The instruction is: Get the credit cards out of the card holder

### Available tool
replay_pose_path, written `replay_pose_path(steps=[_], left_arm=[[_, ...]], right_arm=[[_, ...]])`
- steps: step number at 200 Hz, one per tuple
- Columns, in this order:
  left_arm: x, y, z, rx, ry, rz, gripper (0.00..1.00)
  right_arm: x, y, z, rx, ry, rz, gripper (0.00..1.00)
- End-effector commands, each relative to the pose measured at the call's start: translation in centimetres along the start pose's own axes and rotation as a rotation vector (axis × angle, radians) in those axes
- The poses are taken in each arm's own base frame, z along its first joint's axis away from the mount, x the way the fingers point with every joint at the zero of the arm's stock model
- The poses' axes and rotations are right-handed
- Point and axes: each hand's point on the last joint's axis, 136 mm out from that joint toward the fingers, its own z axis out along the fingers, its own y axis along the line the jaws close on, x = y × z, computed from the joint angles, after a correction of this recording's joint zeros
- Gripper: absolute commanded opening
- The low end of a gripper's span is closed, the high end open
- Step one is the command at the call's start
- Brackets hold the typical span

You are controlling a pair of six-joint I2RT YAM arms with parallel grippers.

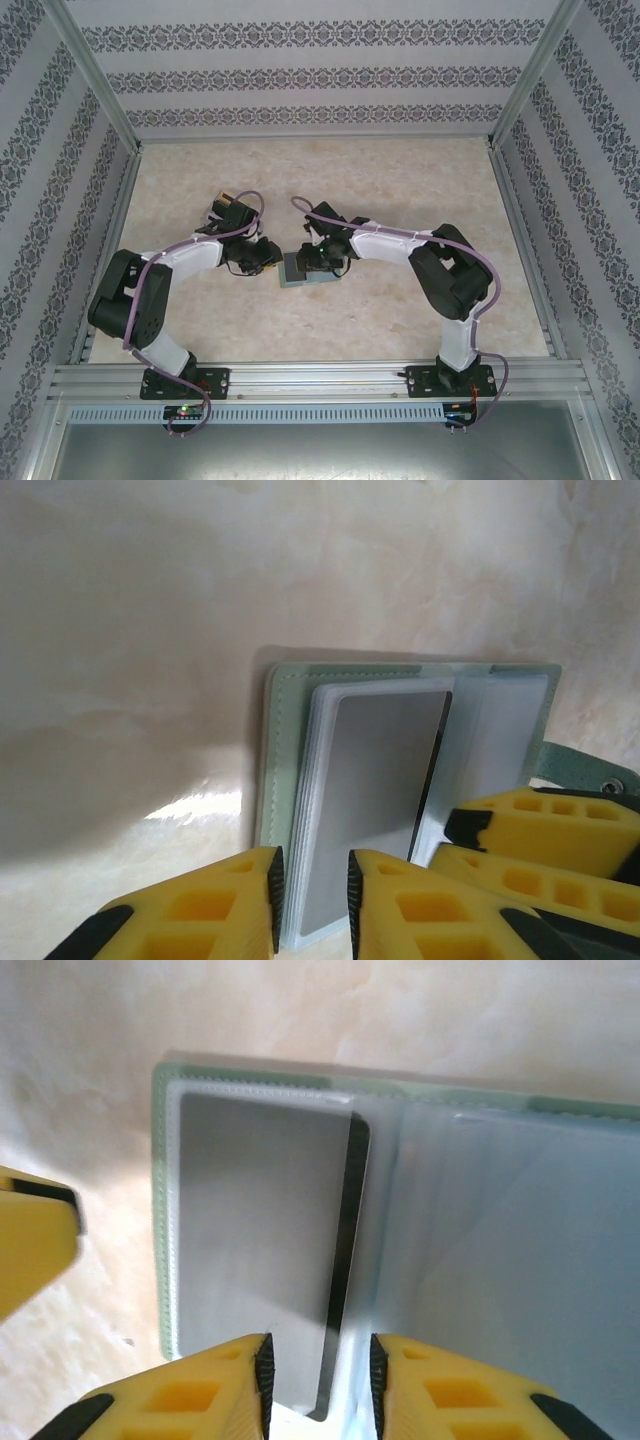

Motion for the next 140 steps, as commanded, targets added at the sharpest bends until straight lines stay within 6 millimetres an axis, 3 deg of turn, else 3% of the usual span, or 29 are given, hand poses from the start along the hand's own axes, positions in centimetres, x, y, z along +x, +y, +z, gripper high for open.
replay_pose_path(steps=[1, 40, 140], left_arm=[[-0.3, -1.9, 0.3, 0.036, 0.008, 0.058, 0.26], [-0.1, -1.8, 1.3, 0.014, 0.016, 0.061, 0.23], [0.0, -2.1, 2.4, 0.029, 0.046, 0.045, 0.2]], right_arm=[[-1.8, 1.7, -1.5, -0.108, -0.073, 0.069, 0.31], [-1.8, 0.7, -0.4, -0.115, -0.047, 0.138, 0.25], [-1.7, -0.5, 1.0, -0.112, -0.016, 0.17, 0.21]])
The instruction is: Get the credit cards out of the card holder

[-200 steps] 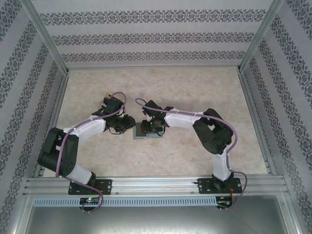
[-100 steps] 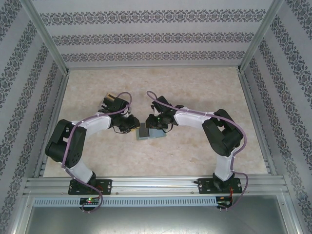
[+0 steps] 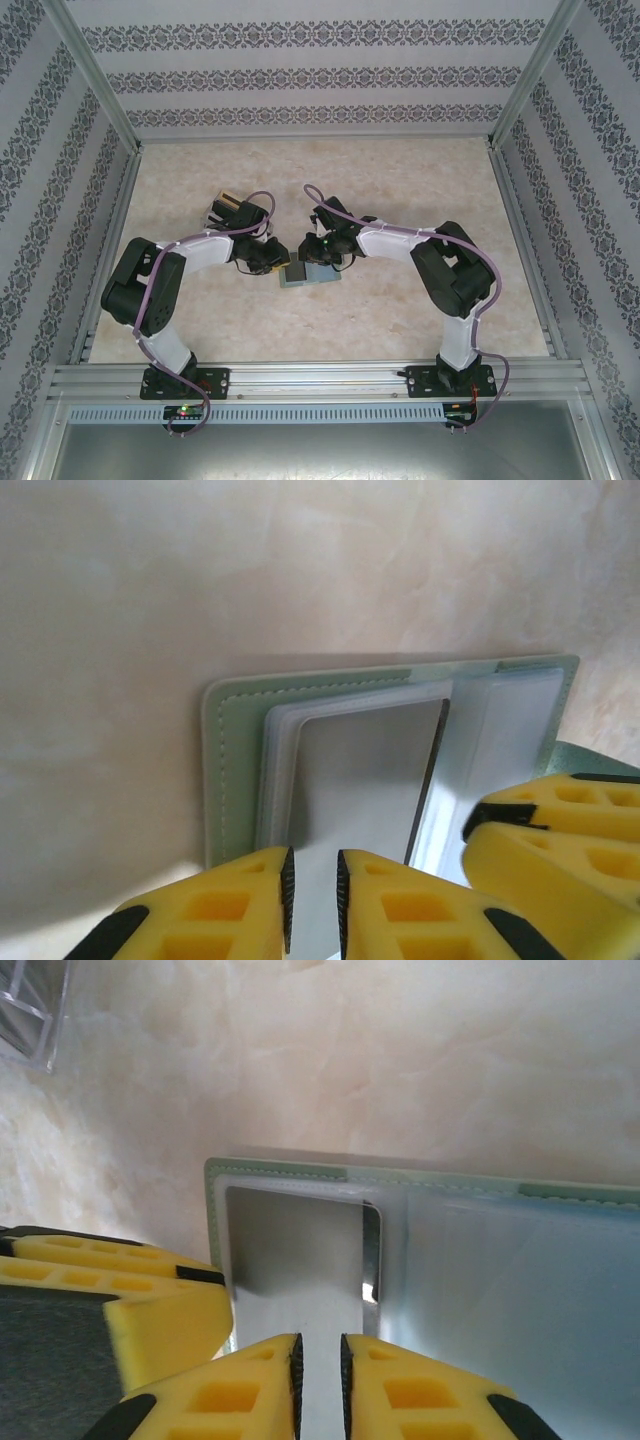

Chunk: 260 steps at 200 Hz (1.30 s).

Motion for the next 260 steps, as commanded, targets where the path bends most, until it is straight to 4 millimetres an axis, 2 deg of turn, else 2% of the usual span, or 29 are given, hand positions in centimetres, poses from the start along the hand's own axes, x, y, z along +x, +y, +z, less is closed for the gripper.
replay_pose_path(steps=[1, 66, 120, 168, 203, 260], left_arm=[[-0.4, -1.3, 0.3, 0.025, -0.006, 0.028, 0.2], [-0.3, -0.4, 0.7, -0.015, -0.001, 0.019, 0.2], [-0.4, 0.0, 1.1, -0.033, 0.001, 0.013, 0.24], [-0.2, 0.4, 1.4, -0.047, 0.013, 0.018, 0.23], [0.1, 1.3, 1.8, -0.068, 0.024, 0.017, 0.21], [0.3, 2.9, 1.8, -0.139, 0.018, 0.021, 0.2]], right_arm=[[0.2, -1.0, 0.6, 0.007, 0.02, 0.036, 0.21], [0.3, -1.3, 1.0, 0.005, 0.032, 0.037, 0.21], [0.5, -1.3, 1.2, -0.004, 0.043, 0.037, 0.21], [0.5, -1.4, 1.4, -0.014, 0.051, 0.041, 0.22], [0.4, -1.5, 1.5, -0.032, 0.053, 0.048, 0.22], [0.1, -2.7, 0.8, 0.005, 0.015, 0.062, 0.22]])
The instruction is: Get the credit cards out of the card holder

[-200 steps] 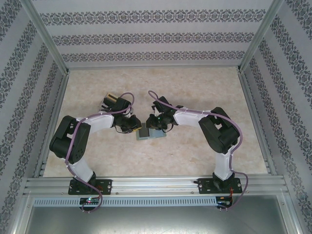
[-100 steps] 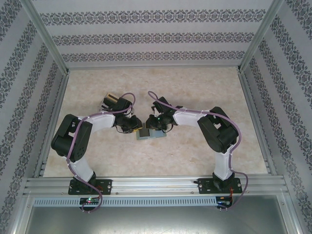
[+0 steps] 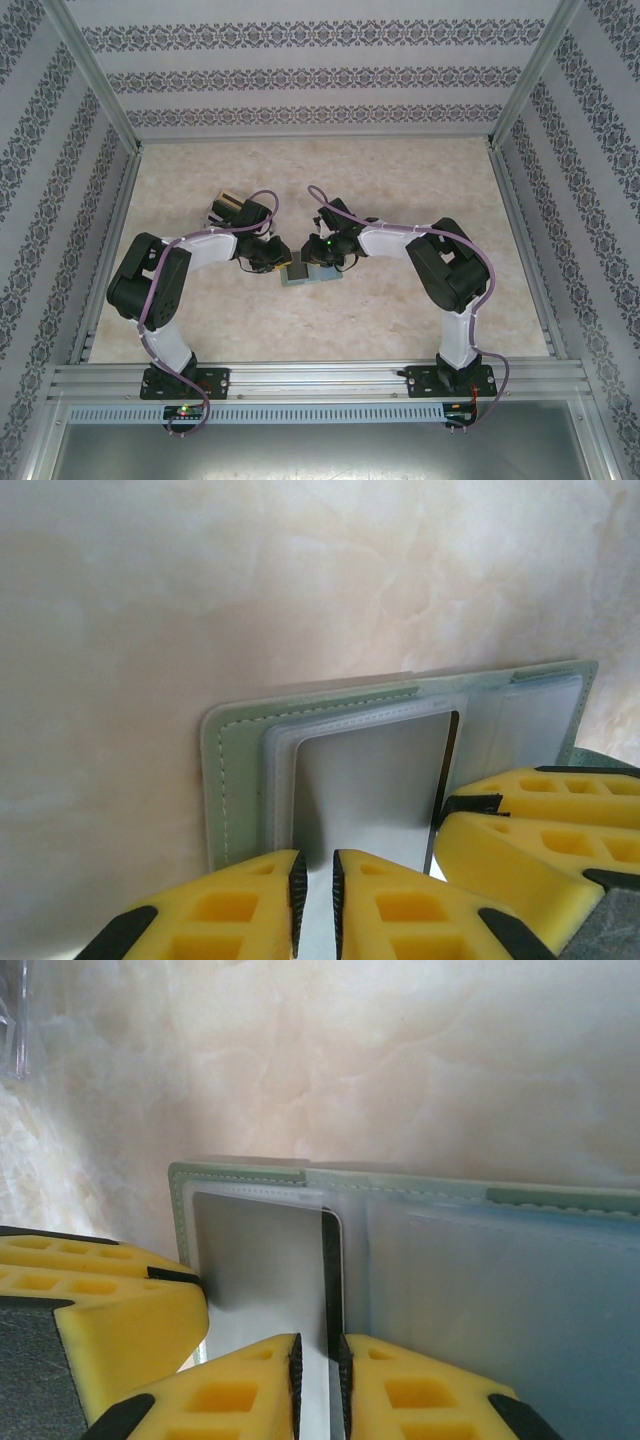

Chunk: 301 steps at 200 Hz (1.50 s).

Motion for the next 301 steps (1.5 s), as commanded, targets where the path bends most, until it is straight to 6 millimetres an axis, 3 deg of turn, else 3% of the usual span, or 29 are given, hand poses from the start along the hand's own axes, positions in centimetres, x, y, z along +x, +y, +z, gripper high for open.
replay_pose_path(steps=[1, 101, 176, 230, 301], left_arm=[[0.8, 2.7, 1.0, -0.121, 0.016, 0.011, 0.2], [0.8, 2.7, 1.2, -0.119, 0.023, 0.015, 0.19], [1.1, 2.2, 1.6, -0.082, 0.05, 0.019, 0.19], [1.1, 3.0, 1.3, -0.126, 0.038, 0.03, 0.19], [1.2, 3.9, 1.2, -0.169, 0.035, 0.037, 0.17]], right_arm=[[0.1, -1.3, -0.1, 0.032, -0.009, 0.025, 0.22], [0.3, -2.0, 0.2, 0.037, -0.004, 0.024, 0.22], [0.7, 0.4, 0.6, -0.124, 0.026, 0.022, 0.19], [0.1, 0.5, -0.5, -0.171, -0.004, 0.035, 0.17], [-0.2, 2.2, -1.7, -0.263, -0.032, -0.006, 0.17]])
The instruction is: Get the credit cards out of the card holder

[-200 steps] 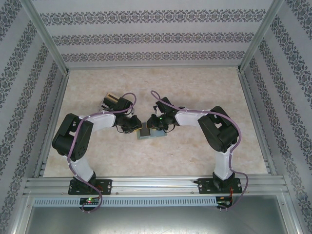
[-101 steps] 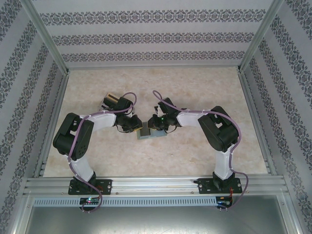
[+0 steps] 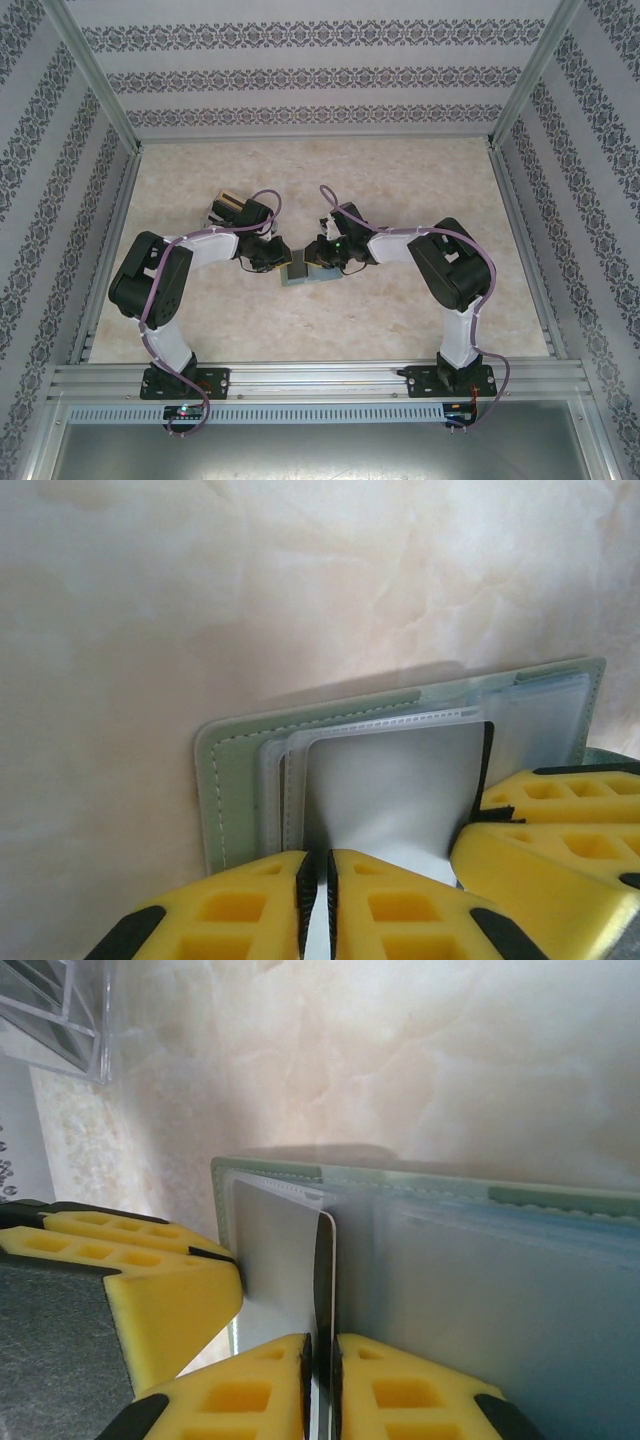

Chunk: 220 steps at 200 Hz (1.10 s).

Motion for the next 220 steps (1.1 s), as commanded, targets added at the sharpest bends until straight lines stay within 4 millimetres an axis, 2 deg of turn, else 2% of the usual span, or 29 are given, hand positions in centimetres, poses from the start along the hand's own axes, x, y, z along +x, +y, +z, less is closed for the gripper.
replay_pose_path(steps=[1, 95, 157, 177, 220], left_arm=[[1.6, 3.7, 1.0, -0.153, 0.043, -0.011, 0.17], [1.6, 4.1, 1.2, -0.172, 0.047, -0.007, 0.14], [1.7, 4.8, 1.5, -0.194, 0.057, -0.009, 0.14], [1.7, 4.7, 1.6, -0.187, 0.057, -0.009, 0.14], [1.7, 4.3, 1.6, -0.169, 0.062, -0.008, 0.14]], right_arm=[[-0.4, 2.1, -1.0, -0.073, -0.022, -0.036, 0.17], [-0.3, 2.0, -1.4, -0.091, -0.034, -0.034, 0.16], [-0.2, 3.0, -2.1, -0.128, -0.037, -0.072, 0.18], [-0.1, 3.2, -2.0, -0.143, -0.028, -0.073, 0.14], [0.0, 2.3, -1.5, -0.115, -0.015, -0.055, 0.16]])
